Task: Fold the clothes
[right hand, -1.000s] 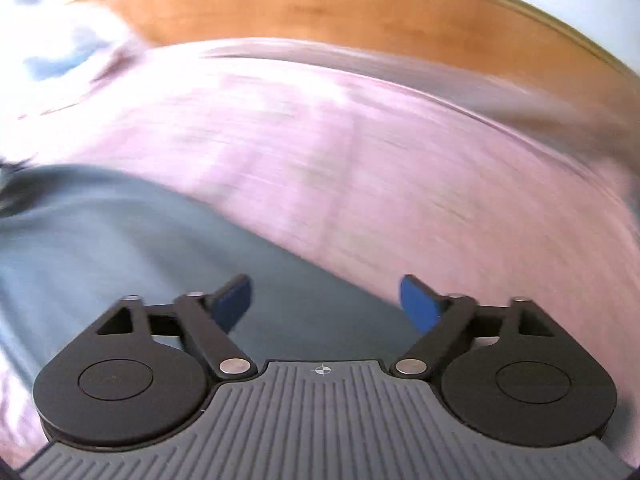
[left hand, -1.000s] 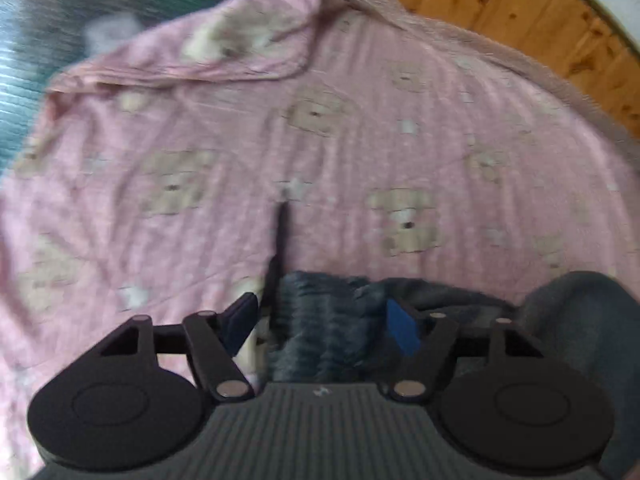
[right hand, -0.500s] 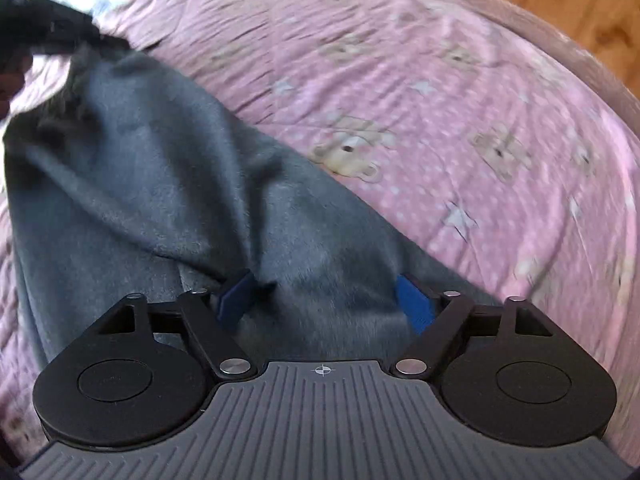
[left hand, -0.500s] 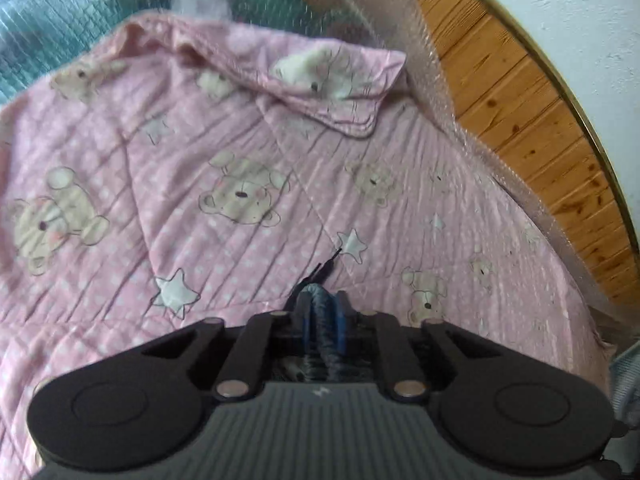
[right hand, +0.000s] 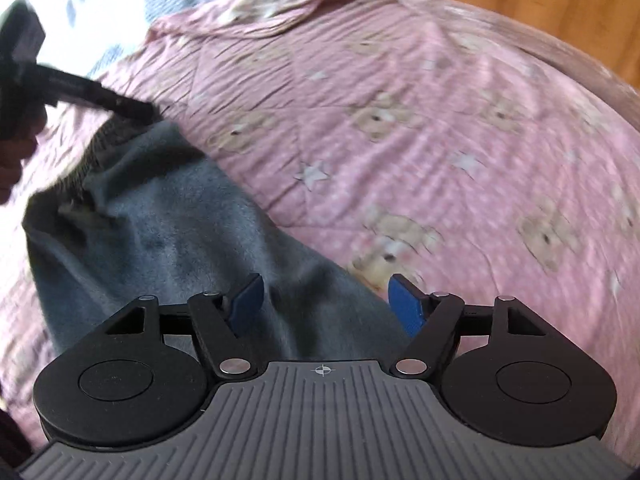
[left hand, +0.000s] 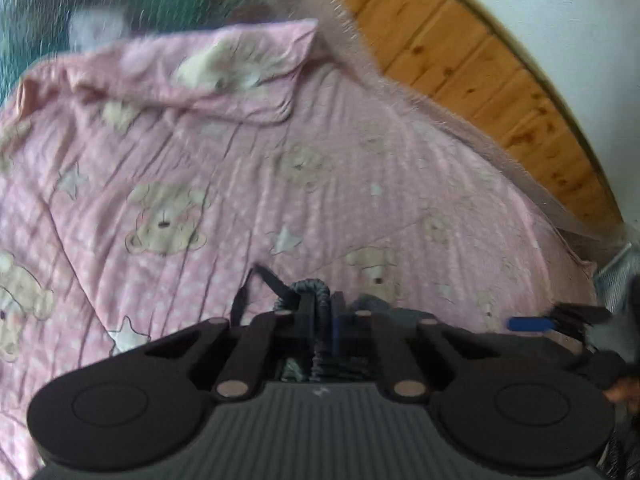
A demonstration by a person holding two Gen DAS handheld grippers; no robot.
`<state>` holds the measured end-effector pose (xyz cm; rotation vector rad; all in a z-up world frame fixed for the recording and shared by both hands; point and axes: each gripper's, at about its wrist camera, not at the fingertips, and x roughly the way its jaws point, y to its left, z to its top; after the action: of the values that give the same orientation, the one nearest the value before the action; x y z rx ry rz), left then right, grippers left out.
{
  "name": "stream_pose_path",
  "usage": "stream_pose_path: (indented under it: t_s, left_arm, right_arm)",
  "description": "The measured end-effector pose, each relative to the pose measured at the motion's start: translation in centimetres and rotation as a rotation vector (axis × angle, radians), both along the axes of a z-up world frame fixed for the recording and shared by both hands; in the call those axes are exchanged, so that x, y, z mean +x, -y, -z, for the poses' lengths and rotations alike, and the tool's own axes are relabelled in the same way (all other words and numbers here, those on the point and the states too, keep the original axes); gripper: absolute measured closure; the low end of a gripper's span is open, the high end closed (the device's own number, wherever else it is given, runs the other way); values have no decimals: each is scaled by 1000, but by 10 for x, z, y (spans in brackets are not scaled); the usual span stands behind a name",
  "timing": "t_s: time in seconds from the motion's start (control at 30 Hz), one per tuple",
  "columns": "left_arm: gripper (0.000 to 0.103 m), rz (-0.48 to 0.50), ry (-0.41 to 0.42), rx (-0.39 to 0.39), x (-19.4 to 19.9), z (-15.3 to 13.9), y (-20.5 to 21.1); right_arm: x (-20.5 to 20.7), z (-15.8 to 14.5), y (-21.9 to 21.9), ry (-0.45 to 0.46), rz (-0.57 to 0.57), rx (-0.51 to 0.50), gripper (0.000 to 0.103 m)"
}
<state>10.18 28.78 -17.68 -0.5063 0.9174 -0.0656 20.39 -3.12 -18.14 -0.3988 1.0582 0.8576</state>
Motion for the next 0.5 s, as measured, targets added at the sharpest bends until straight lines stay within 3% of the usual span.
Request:
stream_pose_path:
  t_s: [0.03, 0.07, 0.1, 0.2, 0.33, 0.37, 0.43, 0.47, 0.5]
  left_arm:
    - [96, 4, 19, -9, -10, -5, 1]
    - [96, 8, 38, -18, -21, -10, 2]
    - [96, 11, 49, -36, -33, -15, 4]
    - [96, 37, 22, -82, -70, -14, 5]
    - [96, 45, -51, -110, -102, -1, 12]
    - [96, 40, -63, -115, -107, 3, 13]
    - [96, 36, -66, -120, -111, 5, 17]
    - [96, 41, -62, -116, -111, 4, 18]
    - [96, 52, -59, -110, -112, 3, 19]
  right_arm:
    - [3, 2, -2, -16, -20, -2, 42]
    - [2, 2, -3, -37, -52, -1, 89]
    - [-2, -1, -5, -51, -92, 1, 103]
    - [-34, -17, -5, -44, -214, -5, 103]
    - [-85, -17, 12, -130, -281, -37, 103]
    - [-91, -17, 16, -142, -282, -38, 100]
    - [-88, -21, 27, -134, -240, -13, 74]
    - [-80, -26, 32, -98, -198, 2, 43]
    - [-69, -32, 36, -42, -159, 16, 26]
